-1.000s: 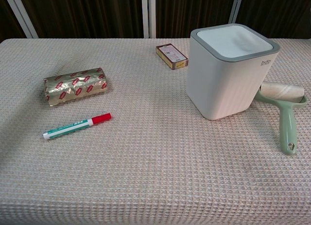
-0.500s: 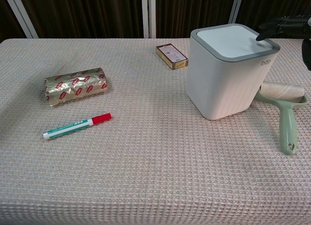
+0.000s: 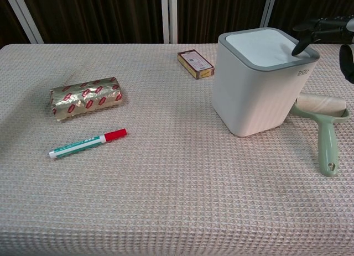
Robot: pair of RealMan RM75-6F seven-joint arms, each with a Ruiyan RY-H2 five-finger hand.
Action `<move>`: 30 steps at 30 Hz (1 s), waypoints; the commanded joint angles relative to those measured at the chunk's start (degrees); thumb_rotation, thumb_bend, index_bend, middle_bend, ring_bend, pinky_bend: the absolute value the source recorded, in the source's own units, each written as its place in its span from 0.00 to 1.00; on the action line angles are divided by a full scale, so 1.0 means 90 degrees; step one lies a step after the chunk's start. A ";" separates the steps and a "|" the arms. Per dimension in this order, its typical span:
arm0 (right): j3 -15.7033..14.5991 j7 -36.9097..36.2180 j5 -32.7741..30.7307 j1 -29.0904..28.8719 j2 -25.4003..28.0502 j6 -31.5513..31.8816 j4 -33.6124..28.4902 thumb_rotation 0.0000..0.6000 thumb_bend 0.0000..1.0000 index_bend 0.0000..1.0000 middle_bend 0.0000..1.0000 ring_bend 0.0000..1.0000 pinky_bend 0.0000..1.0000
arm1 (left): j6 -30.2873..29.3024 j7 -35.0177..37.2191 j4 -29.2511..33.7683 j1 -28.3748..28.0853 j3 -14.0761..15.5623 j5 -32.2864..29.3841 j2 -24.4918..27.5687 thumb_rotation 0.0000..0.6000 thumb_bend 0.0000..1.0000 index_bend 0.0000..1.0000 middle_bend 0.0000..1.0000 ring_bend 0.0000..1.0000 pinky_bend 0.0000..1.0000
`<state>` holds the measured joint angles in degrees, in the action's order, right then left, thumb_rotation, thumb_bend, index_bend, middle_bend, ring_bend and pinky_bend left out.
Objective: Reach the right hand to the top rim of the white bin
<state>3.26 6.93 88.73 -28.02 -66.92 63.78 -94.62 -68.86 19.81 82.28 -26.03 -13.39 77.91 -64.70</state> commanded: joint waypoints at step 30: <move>-0.0444 -0.2044 -0.0318 0.2630 -0.0590 0.2785 0.2260 1.00 0.32 0.00 0.00 0.00 0.00 | -0.2032 -0.1619 -0.0455 0.2230 0.1836 0.1173 -0.0182 0.10 0.14 0.10 0.08 0.03 0.19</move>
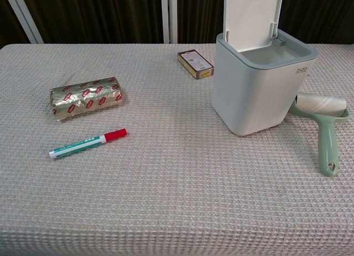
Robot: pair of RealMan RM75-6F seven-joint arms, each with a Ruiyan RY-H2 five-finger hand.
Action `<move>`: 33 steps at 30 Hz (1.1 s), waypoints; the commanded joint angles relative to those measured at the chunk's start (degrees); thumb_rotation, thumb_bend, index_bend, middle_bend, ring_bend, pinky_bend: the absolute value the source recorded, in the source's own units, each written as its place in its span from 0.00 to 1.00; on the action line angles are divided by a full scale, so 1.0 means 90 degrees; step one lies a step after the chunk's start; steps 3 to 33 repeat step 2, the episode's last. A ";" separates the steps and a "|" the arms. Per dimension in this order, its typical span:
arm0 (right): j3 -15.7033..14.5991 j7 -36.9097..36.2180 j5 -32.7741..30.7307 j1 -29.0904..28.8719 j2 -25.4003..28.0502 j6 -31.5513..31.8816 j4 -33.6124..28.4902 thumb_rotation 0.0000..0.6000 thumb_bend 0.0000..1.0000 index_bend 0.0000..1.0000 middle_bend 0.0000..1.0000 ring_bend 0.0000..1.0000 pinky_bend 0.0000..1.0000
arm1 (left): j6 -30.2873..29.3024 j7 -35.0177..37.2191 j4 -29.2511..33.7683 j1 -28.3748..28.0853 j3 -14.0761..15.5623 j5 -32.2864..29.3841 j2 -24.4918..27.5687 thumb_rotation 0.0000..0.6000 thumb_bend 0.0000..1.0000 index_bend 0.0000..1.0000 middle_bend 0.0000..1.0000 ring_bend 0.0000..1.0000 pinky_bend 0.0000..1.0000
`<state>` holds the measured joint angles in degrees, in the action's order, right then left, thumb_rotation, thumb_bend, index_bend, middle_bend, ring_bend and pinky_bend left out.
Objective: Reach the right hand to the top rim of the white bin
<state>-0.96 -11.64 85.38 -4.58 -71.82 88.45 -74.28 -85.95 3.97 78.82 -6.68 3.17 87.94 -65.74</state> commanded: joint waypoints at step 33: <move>0.0056 0.0043 0.0068 0.0025 -0.0057 0.0025 -0.0039 1.00 0.32 0.00 0.00 0.00 0.00 | -0.0176 0.0243 -0.0143 0.0110 -0.0038 0.0058 -0.0095 0.10 0.14 0.10 0.08 0.03 0.19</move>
